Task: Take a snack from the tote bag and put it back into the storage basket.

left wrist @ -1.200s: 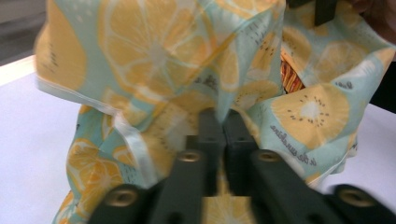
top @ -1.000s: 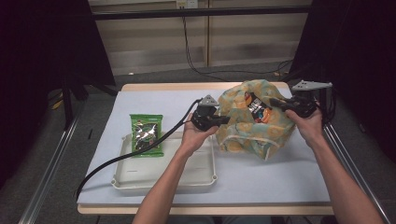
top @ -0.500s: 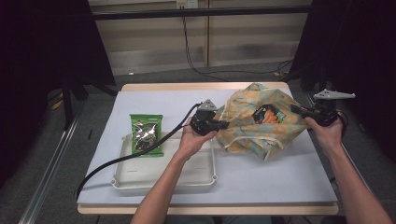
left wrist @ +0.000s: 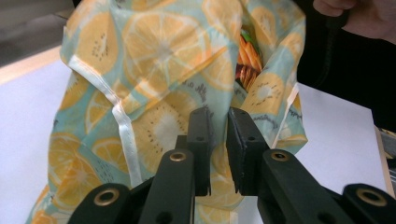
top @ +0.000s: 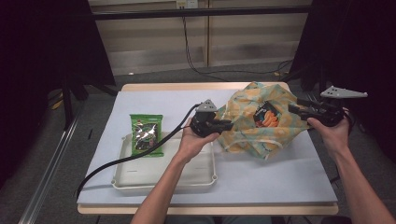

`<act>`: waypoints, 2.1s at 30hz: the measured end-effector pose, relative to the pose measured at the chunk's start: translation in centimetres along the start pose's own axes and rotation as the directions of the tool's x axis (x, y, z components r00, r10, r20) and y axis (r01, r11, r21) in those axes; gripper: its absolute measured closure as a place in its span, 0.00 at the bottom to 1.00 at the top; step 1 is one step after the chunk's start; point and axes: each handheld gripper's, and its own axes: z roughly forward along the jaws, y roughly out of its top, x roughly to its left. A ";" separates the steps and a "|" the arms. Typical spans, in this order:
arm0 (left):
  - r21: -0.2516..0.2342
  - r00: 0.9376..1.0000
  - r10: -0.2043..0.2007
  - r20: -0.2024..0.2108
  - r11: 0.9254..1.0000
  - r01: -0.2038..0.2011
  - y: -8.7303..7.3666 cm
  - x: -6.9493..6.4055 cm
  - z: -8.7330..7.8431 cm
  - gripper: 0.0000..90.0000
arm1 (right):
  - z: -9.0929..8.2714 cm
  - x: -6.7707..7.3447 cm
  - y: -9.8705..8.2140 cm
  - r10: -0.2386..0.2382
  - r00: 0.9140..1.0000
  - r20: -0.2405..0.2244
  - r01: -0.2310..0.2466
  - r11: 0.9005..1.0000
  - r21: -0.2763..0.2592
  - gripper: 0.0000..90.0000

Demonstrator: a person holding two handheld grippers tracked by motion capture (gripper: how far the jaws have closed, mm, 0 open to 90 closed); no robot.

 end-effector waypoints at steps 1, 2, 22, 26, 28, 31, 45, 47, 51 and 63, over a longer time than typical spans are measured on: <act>-0.004 1.000 0.008 -0.006 1.000 -0.008 0.1 0.0 -0.1 0.89 | -0.1 0.3 0.3 0.004 1.000 -0.008 -0.004 1.000 -0.009 0.52; -0.009 1.000 0.006 -0.004 1.000 -0.006 0.2 0.0 -0.1 0.89 | -0.1 0.3 0.3 0.004 1.000 -0.008 -0.004 1.000 -0.009 0.52; 0.011 0.997 -0.068 -0.044 0.998 0.068 -0.8 1.9 1.9 0.76 | 8.6 1.4 1.3 -0.001 0.987 -0.161 0.034 0.978 0.205 0.39; 0.006 0.996 -0.075 -0.042 0.997 0.075 -0.9 2.0 2.1 0.75 | 9.5 1.2 1.1 0.014 0.976 -0.216 0.041 0.968 0.249 0.26; 0.002 0.995 -0.081 -0.050 0.997 0.081 -0.8 2.1 2.1 0.75 | 9.7 1.4 1.1 0.009 0.977 -0.214 0.048 0.964 0.263 0.22; 0.000 0.995 -0.084 -0.049 0.996 0.084 -0.8 2.1 2.1 0.74 | 10.0 1.3 0.9 0.024 0.977 -0.214 0.039 0.958 0.286 0.17; -0.012 0.995 -0.092 -0.050 0.996 0.091 -0.5 2.0 1.8 0.73 | 8.3 1.2 1.1 0.071 0.949 -0.306 0.010 0.966 0.257 0.74; -0.022 0.994 -0.097 -0.047 0.995 0.096 -0.4 2.1 1.7 0.72 | 8.3 1.2 1.0 0.066 0.949 -0.308 0.015 0.967 0.253 0.78; -0.024 0.995 -0.088 -0.055 0.996 0.087 -0.1 2.0 1.3 0.70 | 8.2 1.6 1.2 0.050 0.951 -0.306 0.027 0.969 0.244 0.92; -0.076 0.996 -0.068 -0.056 0.995 0.064 1.2 1.4 -0.3 0.63 | 6.9 2.0 1.7 0.029 0.953 -0.301 0.032 0.980 0.196 1.00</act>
